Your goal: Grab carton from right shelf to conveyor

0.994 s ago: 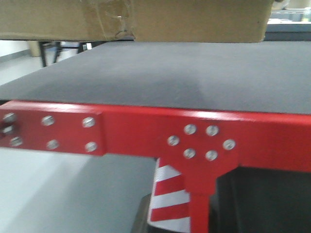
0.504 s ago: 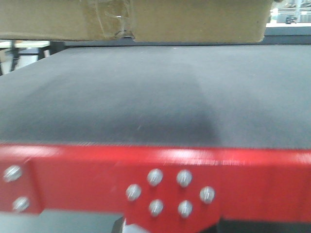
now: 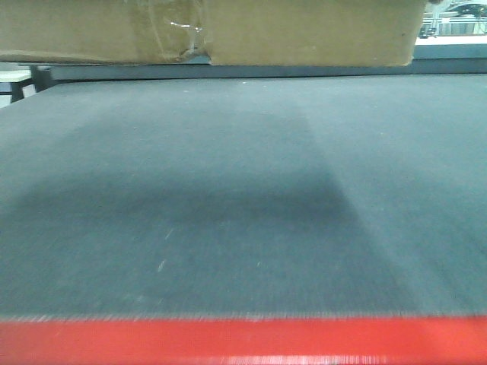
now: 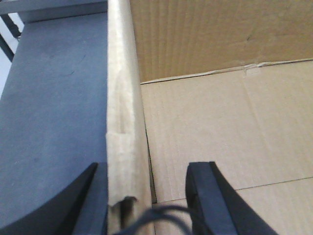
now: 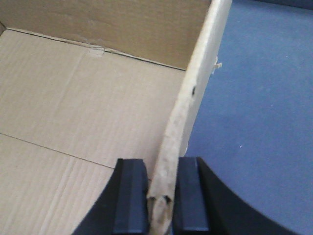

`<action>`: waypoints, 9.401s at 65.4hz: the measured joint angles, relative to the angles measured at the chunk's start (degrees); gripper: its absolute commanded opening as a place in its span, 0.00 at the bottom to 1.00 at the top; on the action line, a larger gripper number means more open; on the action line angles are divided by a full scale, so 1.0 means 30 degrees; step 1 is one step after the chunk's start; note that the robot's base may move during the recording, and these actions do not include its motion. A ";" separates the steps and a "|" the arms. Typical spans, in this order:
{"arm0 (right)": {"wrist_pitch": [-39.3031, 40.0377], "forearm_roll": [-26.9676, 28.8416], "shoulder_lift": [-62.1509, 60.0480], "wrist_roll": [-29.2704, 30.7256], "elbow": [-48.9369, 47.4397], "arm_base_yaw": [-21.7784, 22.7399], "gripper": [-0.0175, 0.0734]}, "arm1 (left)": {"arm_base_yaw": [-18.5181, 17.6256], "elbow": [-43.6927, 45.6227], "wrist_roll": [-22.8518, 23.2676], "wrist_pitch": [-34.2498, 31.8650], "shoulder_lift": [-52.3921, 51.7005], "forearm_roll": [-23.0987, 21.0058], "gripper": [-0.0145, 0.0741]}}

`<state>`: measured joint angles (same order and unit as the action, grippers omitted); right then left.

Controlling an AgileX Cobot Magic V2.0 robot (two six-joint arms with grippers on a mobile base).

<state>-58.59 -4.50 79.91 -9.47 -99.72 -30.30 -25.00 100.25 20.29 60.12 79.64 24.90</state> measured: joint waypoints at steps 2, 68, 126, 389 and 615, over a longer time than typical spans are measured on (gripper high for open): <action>0.0000 0.0000 0.0000 0.0000 0.0000 0.0000 0.12 | 0.0000 0.0000 0.0000 0.0000 0.0000 0.0000 0.15; 0.0000 0.0000 0.0000 0.0000 0.0000 0.0000 0.12 | 0.0000 0.0000 0.0000 0.0000 0.0000 0.0000 0.15; -0.1245 -0.0207 0.2012 0.0042 0.0000 0.0000 0.12 | 0.0000 -0.0322 0.0000 0.1274 0.1645 -0.0889 0.15; 1.1857 -0.1063 -2.4731 0.0204 2.5290 0.6047 0.11 | 0.8118 -2.5944 -0.3957 -1.2390 -2.1964 -0.6289 0.17; 1.7946 0.2760 -2.6572 0.4332 3.3235 0.9807 0.11 | 0.9129 -3.3444 -0.5308 -1.7720 -2.6461 -0.7592 0.17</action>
<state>-4.75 3.78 0.20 3.53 -0.01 -0.88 2.39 -0.08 4.37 6.96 0.26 2.13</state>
